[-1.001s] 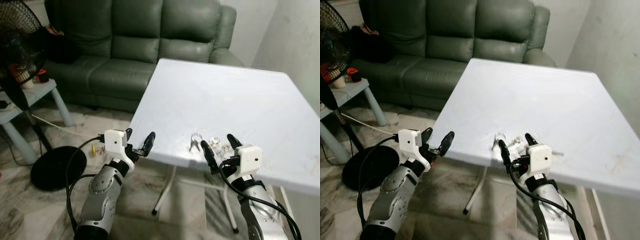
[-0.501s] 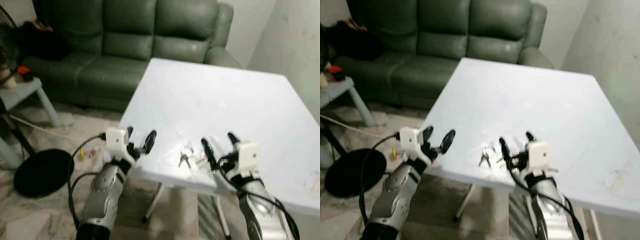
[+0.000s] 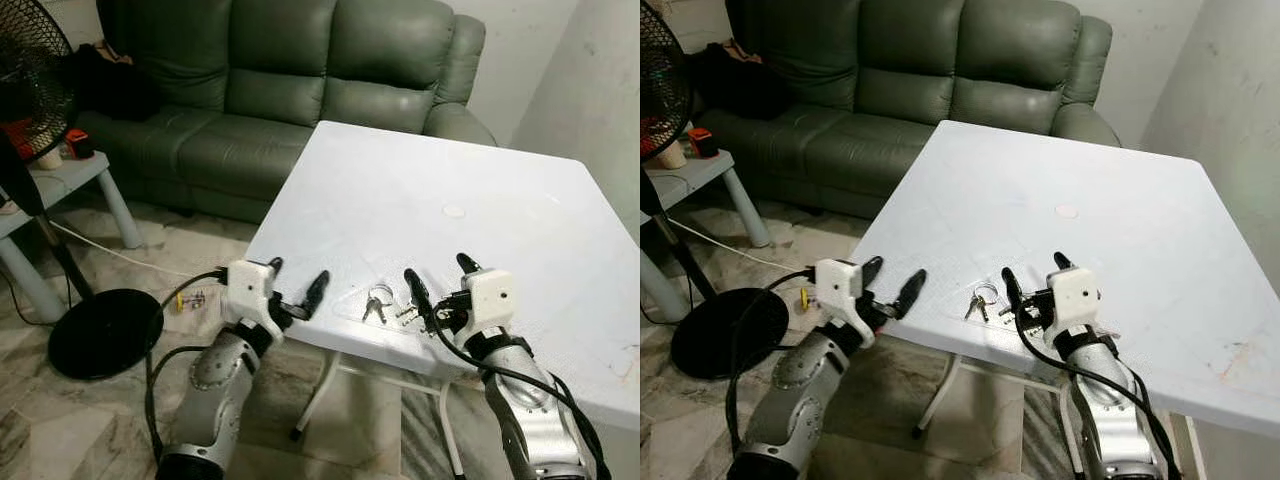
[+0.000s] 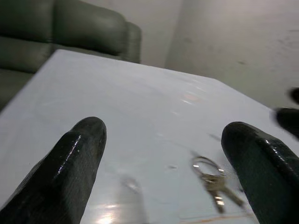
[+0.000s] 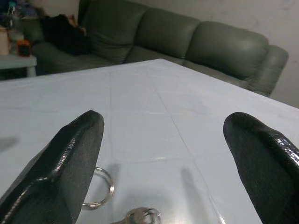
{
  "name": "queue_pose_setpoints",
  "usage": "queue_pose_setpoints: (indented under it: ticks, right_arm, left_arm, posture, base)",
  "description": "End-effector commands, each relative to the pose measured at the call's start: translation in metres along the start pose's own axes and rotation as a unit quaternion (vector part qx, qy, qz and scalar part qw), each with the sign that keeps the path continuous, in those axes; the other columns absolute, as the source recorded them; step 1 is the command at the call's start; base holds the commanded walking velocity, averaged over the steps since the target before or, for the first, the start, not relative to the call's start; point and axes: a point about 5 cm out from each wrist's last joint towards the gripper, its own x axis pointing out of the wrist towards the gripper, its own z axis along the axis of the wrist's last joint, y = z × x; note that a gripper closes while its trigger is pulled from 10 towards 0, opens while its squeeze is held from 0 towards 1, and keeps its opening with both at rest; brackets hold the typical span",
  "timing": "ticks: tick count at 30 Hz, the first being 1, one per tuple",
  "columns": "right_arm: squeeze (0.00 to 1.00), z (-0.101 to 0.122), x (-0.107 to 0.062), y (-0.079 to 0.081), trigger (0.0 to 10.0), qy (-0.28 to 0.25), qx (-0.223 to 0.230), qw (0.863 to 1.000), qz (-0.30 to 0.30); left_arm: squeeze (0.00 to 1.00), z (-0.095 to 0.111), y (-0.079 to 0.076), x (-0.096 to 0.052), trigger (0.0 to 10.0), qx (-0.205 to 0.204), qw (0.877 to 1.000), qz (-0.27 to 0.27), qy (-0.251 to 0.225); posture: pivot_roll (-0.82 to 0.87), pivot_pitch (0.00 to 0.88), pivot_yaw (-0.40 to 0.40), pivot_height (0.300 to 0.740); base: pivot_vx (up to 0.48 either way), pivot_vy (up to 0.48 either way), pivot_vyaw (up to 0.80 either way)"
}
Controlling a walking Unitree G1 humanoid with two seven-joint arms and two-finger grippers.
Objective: Hang keys on a hook
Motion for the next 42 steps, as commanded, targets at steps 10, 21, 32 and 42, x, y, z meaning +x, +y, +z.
queue_pose_setpoints:
  ticks: [10, 21, 32, 42]
  right_arm:
    - [0.00, 0.003, 0.012, -0.018, 10.0, -0.005, -0.054, 0.996, 0.071]
    - [0.00, 0.001, 0.006, -0.057, 10.0, 0.032, -0.151, 0.981, 0.122]
    - [0.00, -0.003, -0.001, -0.072, 10.0, 0.052, -0.126, 0.980, 0.144]
    - [0.00, -0.028, -0.025, -0.059, 10.0, 0.109, -0.020, 0.968, 0.225]
  left_arm:
    - [0.00, 0.004, -0.016, 0.001, 10.0, 0.017, 0.999, -0.047, 0.000]
    - [0.00, 0.000, -0.025, -0.002, 10.0, 0.019, 0.997, -0.069, 0.009]
    - [0.00, 0.001, -0.027, -0.002, 10.0, 0.020, 0.997, -0.073, 0.011]
    - [0.00, -0.002, -0.026, -0.004, 10.0, 0.020, 0.997, -0.073, 0.016]
  posture:
    - [0.07, 0.000, -0.081, 0.740]
    - [0.06, 0.000, -0.084, 0.740]
    - [0.06, 0.000, -0.078, 0.740]
    - [0.06, 0.000, -0.068, 0.740]
  base:
    - [0.000, 0.000, 0.00]
    - [0.000, 0.000, 0.00]
    - [0.000, 0.000, 0.00]
    - [0.000, 0.000, 0.00]
